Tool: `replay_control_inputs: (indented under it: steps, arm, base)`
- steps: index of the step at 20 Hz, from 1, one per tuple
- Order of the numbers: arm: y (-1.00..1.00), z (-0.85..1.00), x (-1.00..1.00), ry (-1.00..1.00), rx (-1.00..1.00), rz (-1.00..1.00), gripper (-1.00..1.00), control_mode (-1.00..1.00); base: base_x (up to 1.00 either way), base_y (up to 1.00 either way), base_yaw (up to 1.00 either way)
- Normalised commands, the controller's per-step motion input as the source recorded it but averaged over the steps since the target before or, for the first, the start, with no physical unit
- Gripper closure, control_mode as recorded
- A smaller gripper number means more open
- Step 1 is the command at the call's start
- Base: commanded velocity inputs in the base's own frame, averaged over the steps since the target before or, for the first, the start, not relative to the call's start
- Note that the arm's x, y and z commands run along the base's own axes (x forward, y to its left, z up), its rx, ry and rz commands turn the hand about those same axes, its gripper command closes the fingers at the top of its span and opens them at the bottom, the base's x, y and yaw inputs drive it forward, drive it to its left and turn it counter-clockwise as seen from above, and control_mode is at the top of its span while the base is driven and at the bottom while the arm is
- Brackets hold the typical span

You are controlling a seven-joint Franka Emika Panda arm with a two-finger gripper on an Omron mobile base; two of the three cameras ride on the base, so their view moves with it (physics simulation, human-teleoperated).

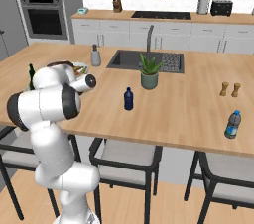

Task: Move the plastic bottles in the middle to the plastics group, and the glass bottles in the middle to the glass group.

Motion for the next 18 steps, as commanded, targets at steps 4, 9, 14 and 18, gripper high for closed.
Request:
replay_control_inputs:
  steps: [4,9,14,18]
  arm:
    - [-0.52,0.53,-0.23,0.16,-0.05,-0.13,-1.0,-1.0]
    - [-0.47,0.55,-0.21,0.27,-0.12,-0.15,-1.0,-1.0]
    - [-0.45,0.53,-0.27,0.27,-0.19,-0.17,-1.0,-1.0]
    - [-0.51,0.38,-0.37,0.18,-0.1,-0.25,-1.0,-1.0]
  base:
    - [0.0,0.0,0.0]
    - [0.0,0.0,0.0]
    - [0.0,0.0,0.0]
    - [0.0,0.0,0.0]
